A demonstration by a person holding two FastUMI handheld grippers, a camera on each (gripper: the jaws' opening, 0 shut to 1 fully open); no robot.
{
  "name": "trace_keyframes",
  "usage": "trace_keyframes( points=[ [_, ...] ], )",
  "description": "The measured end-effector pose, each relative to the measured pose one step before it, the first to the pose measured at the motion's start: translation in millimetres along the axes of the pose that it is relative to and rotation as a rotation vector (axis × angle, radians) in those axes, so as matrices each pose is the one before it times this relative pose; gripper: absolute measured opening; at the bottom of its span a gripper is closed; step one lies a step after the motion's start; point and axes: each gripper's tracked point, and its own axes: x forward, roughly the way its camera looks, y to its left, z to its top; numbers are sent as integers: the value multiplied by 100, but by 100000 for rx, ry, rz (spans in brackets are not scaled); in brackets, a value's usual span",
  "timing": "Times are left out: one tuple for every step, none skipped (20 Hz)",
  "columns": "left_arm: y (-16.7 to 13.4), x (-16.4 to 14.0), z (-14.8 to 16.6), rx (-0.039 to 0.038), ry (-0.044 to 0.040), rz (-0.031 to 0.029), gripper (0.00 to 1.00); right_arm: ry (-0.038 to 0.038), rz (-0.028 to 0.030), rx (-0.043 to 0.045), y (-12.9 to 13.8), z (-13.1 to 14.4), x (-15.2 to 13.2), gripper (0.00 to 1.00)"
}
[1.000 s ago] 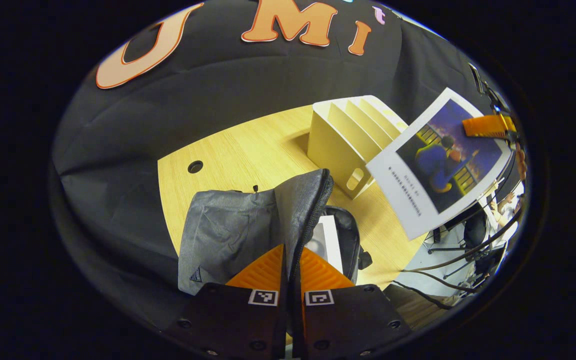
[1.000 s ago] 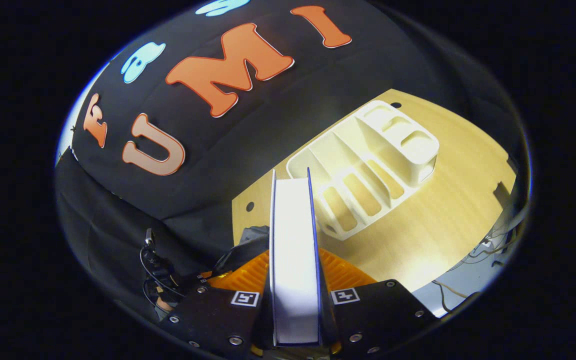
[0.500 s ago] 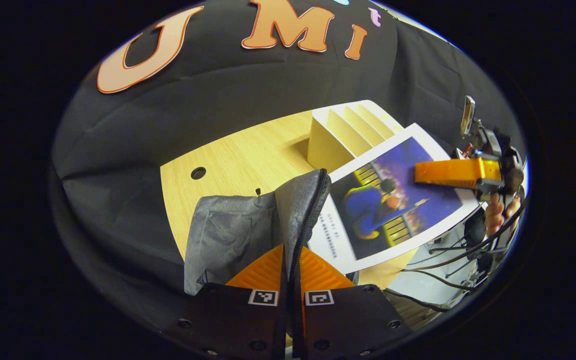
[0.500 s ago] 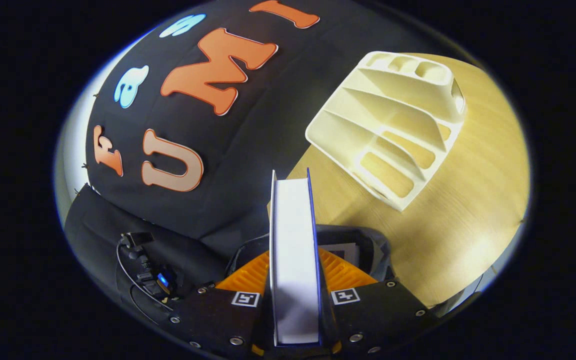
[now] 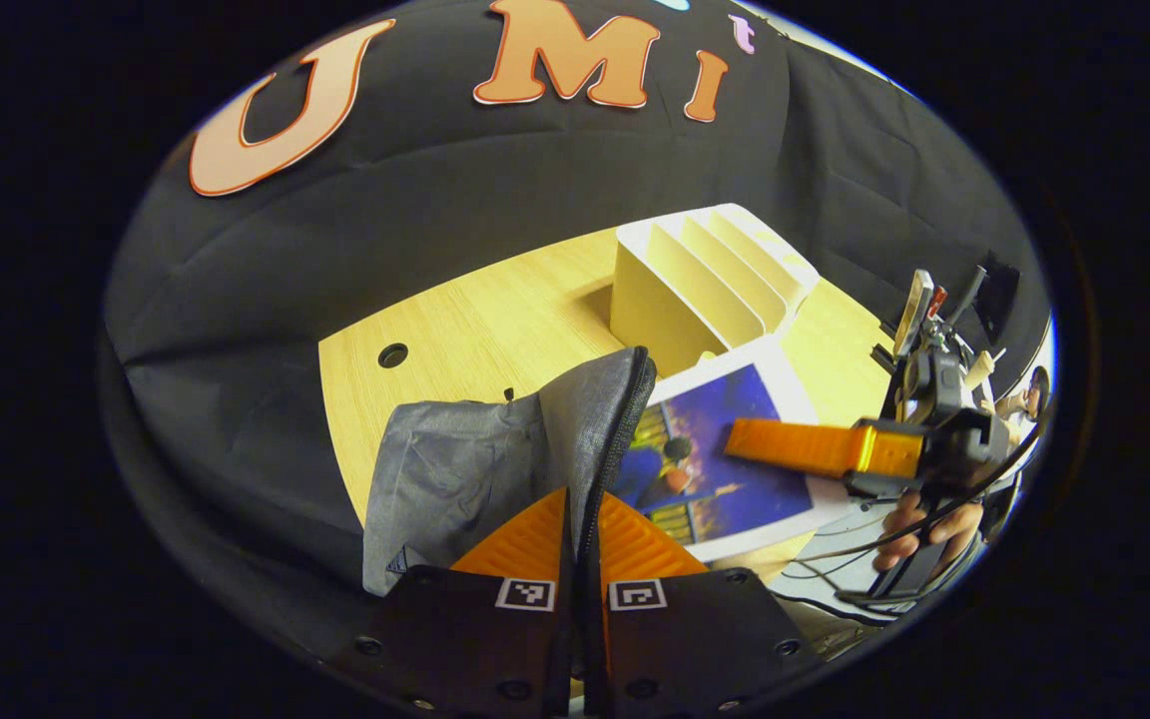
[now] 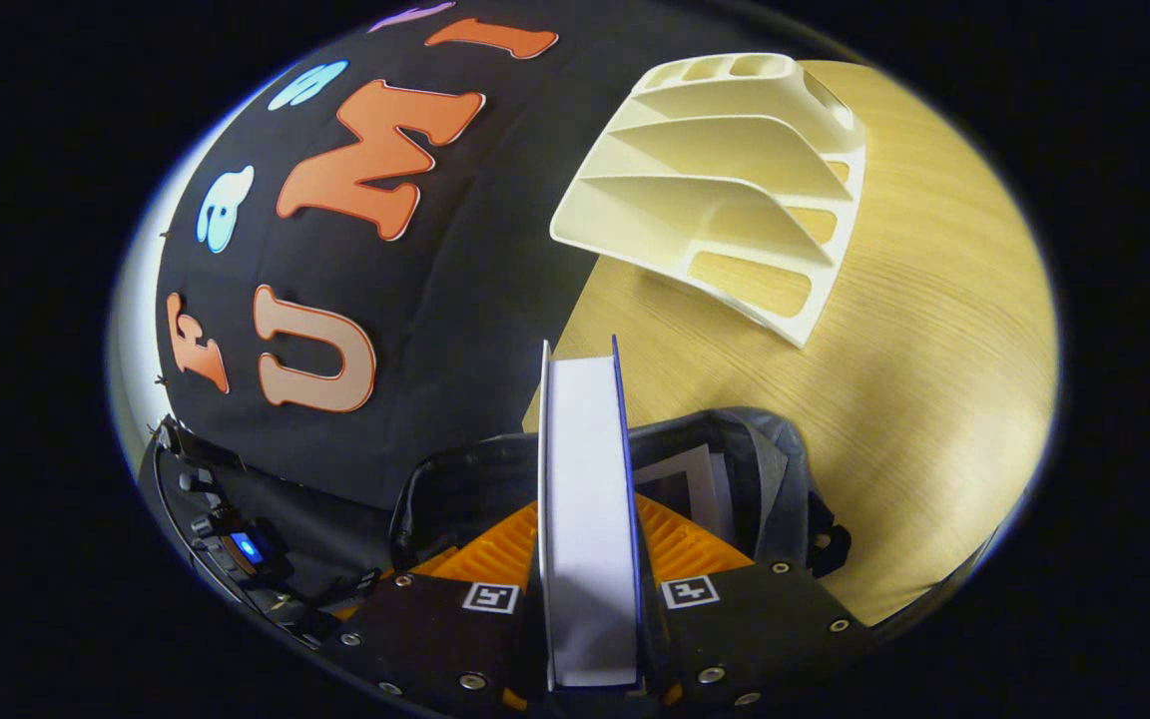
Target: Open the schoolbag, grab two books from the bookshelf and put them into the schoolbag.
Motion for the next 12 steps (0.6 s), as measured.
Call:
trace_keyframes(
  points=[
    [-425,113,73,-3,-194,-627,6,-1132,557,1634,-101,-380,392,37],
    [-320,-67,140,27,-480,-511,6,-225,545,255,165,-435,500,37],
    [-355,1,-89,-81,270,-260,5,2595,719,-138,38,-564,656,37],
    [-193,-2,-227,-1489,433,801,6,3368,851,-157,147,-912,152,37],
    [-498,151,-113,-495,274,-167,6,-1047,782,612,71,520,734,38],
    [-142,175,-109,18,179,127,5,1737,514,111,-222,-521,4,38],
    [-127,90,-13,517,316,70,5,-810,610,1162,-92,-91,316,38],
    [69,1,224,469,-290,529,5,904,303,853,-1,-404,298,38],
    [-203,11,130,1365,109,41,5,474,560,1016,-67,-228,355,38],
    [-153,-60,242,1229,-351,490,5,1476,110,493,-94,-742,275,38],
    [-310,64,330,1185,-230,-317,5,1338,333,306,-191,-758,161,38],
    [-589,49,1,570,-42,-138,5,954,151,643,-129,-686,226,38]
  ],
)
